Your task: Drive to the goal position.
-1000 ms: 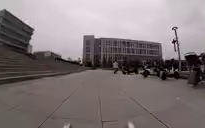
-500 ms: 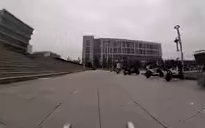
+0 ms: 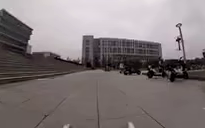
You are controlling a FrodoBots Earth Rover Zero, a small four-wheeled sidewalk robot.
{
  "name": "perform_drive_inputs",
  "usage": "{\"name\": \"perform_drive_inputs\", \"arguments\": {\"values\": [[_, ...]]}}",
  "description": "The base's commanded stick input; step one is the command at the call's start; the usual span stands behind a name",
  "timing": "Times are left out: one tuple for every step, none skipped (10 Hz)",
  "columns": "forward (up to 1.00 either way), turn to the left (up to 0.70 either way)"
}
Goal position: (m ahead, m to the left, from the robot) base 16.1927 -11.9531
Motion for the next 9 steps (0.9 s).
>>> {"name": "perform_drive_inputs", "arguments": {"values": [[0.70,0.00],[0.70,0.00],[0.70,0.00],[0.70,0.00],[0.70,0.00],[0.70,0.00],[0.70,0.00],[0.70,0.00],[0.70,0.00]]}}
